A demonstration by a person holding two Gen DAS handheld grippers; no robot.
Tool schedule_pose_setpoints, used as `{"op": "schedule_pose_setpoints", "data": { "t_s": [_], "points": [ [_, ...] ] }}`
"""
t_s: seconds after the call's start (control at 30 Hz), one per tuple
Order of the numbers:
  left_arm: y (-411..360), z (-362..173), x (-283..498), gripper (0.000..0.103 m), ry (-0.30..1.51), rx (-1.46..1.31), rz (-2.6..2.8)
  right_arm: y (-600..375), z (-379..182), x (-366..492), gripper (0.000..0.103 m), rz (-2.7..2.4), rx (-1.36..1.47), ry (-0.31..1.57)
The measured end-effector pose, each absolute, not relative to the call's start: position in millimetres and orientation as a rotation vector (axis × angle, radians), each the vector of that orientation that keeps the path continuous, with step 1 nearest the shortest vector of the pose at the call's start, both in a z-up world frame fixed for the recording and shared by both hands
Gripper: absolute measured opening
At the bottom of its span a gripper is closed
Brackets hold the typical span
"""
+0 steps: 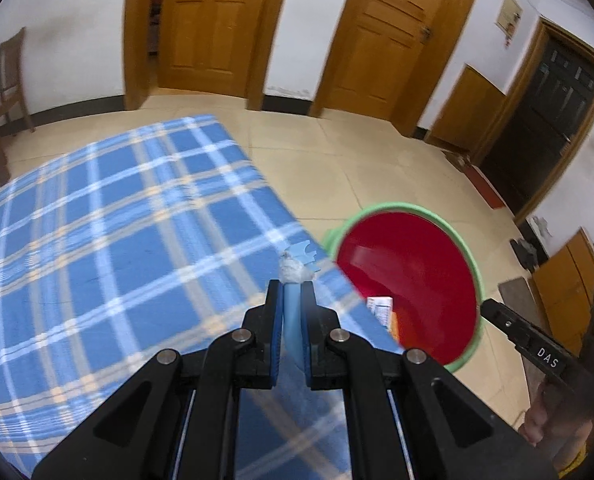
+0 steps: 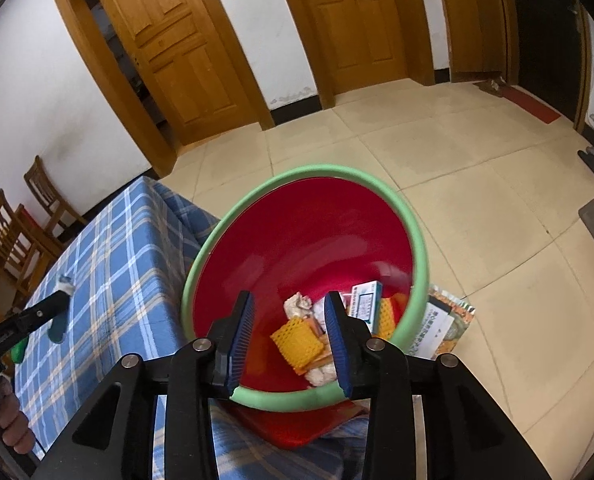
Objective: Collect trash
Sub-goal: 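Drop the orange bag in the basin with the right gripper while the left drops the blue toy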
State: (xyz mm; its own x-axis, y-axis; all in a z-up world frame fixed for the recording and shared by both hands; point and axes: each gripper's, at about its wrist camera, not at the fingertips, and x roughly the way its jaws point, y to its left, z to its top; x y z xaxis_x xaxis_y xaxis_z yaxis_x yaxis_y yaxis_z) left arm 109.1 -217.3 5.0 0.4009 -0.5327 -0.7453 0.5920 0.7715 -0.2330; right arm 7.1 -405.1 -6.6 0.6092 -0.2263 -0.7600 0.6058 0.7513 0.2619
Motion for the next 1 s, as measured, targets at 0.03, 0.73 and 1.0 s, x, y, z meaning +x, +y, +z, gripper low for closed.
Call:
{"op": "schedule_pose_setpoints", "data": {
  "t_s": [0.03,0.73,1.0],
  "points": [
    [-224,5,106,0.007,0.915,0.082,-0.725,-406,-6,5,0.037,-0.508,0.539,0.773],
    [-301,-8,83,0.026,0.952,0.135,-0.853,-426,-11,-20,0.038,-0.524,0.614,0.736],
    [-285,0,81,0.043,0.929,0.132,-0.796,-421,-6,-20,0.045,-0.509,0.61,0.734]
  ]
}}
